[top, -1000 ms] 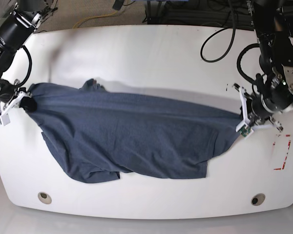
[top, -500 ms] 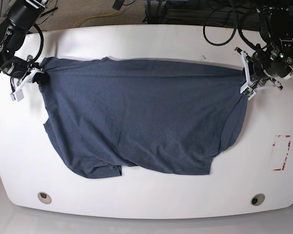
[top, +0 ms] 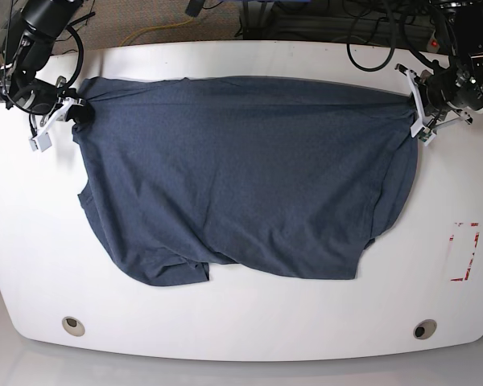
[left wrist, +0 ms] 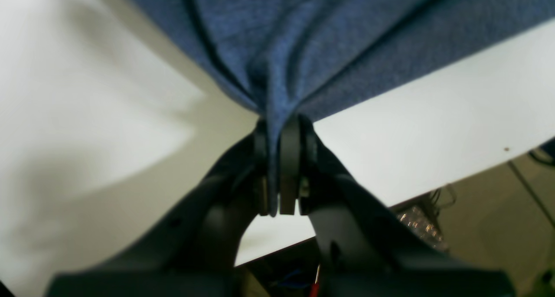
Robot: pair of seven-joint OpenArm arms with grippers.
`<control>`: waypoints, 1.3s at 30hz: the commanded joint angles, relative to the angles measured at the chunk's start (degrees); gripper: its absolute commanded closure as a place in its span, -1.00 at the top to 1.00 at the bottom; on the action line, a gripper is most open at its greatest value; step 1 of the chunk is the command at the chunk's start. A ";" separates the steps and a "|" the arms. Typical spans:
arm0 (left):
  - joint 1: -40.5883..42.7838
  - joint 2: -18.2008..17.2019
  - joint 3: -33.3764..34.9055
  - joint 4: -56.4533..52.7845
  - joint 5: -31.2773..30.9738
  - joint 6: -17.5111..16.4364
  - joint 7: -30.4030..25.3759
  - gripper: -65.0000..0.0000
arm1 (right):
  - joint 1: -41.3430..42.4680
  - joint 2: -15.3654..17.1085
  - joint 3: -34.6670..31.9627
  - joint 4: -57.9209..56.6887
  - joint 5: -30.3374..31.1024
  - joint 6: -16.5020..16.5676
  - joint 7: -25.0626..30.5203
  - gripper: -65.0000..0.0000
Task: Fold the T-shirt properly
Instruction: 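Release and regrasp the shirt edge with the left gripper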
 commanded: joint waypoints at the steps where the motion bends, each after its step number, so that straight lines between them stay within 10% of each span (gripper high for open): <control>1: -0.11 -1.16 -1.55 0.69 0.83 0.12 0.14 -1.00 | 0.53 1.43 0.42 0.96 0.62 0.10 0.81 -1.00; 23: 4.02 0.95 -4.10 3.77 0.83 0.12 0.40 -0.97 | -2.99 0.46 -0.02 0.96 10.11 0.10 0.19 -1.00; 32: 4.11 0.42 -4.45 3.77 0.75 0.12 3.83 0.29 | -3.08 0.64 -0.11 0.96 10.11 0.10 0.19 -1.00; 39: 4.11 0.34 -5.33 4.21 0.22 0.12 6.29 0.41 | -3.08 0.46 -0.11 0.96 10.11 0.10 0.19 -1.00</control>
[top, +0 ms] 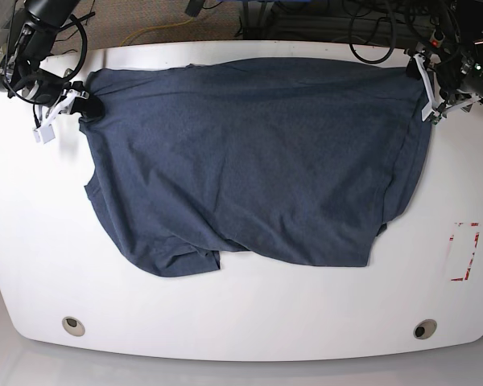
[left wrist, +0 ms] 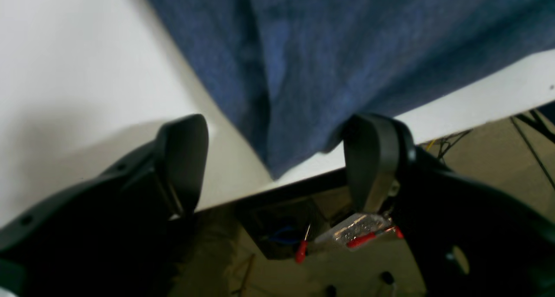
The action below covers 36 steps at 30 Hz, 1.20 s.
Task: Fold the T-shirt properly
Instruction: 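Release and regrasp the shirt edge with the left gripper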
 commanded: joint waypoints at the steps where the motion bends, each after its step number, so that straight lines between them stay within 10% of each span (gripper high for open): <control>1: -0.13 -1.15 -0.48 2.18 -1.84 0.10 0.15 0.41 | 0.44 1.18 0.35 0.90 1.15 0.10 0.63 -1.00; 11: 1.36 -7.39 -5.32 4.82 -25.23 0.10 0.77 0.41 | 0.71 1.36 0.35 0.90 1.15 0.10 0.63 -1.00; 36: -2.94 -7.22 2.24 -10.30 -24.00 0.10 -0.55 0.39 | 0.79 0.92 0.35 0.90 1.15 0.10 0.63 -1.00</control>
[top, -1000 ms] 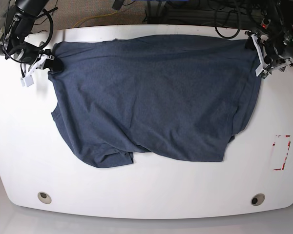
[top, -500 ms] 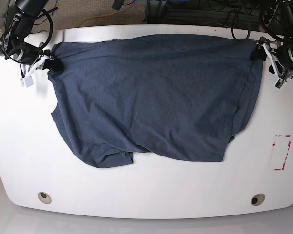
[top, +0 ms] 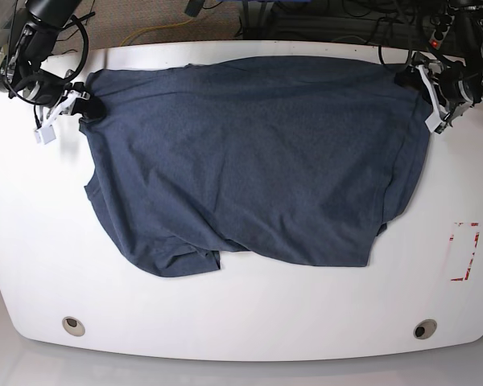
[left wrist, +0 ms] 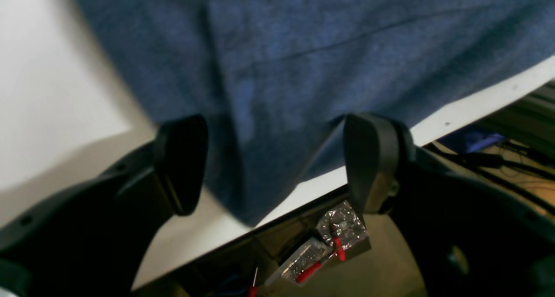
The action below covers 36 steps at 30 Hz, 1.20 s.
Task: Fold the T-shirt properly
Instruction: 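Release and regrasp the shirt edge with the left gripper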
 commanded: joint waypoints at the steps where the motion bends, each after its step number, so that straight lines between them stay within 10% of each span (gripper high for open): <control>1: -0.12 -1.05 0.72 1.04 -0.81 -0.06 -0.51 0.36 | 0.49 1.25 0.35 0.90 1.19 0.10 0.63 -1.00; 17: -0.21 -1.05 2.21 2.98 -0.72 -0.06 -0.51 -0.88 | 0.49 1.25 0.52 0.81 1.19 0.10 1.07 -1.00; 36: 4.89 -1.58 -2.01 18.63 -0.54 -0.06 -0.51 -1.00 | 0.58 1.25 0.52 0.72 1.19 0.10 1.33 -1.00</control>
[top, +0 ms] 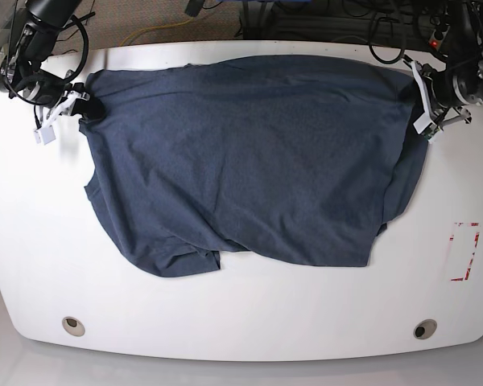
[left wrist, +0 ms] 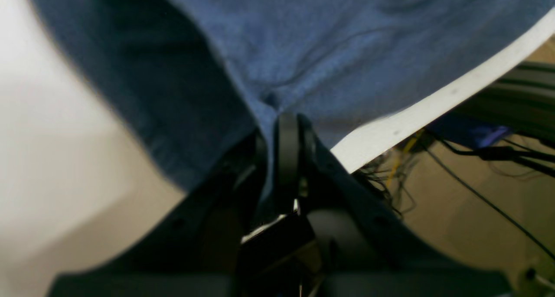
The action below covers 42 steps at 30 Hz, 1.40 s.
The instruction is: Fold the T-shirt properly
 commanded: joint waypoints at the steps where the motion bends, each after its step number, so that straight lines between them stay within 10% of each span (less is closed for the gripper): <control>1: 1.66 -1.08 -1.92 2.21 -0.06 -0.06 -0.38 -1.00 | 0.55 1.33 0.42 0.74 1.17 0.10 0.92 -1.00; 20: 6.05 -2.92 -7.55 1.86 0.11 -0.06 -1.52 -1.00 | 0.64 1.25 0.50 0.92 1.17 0.10 1.01 -1.00; 32: -16.45 4.81 -4.65 2.21 0.11 -0.06 0.50 -1.00 | 12.25 3.09 0.24 0.57 1.08 0.10 3.91 -1.00; 42: -31.66 3.32 0.36 2.13 6.62 -0.06 0.50 -1.00 | 28.95 6.52 -4.77 0.48 -3.05 0.10 4.08 -1.00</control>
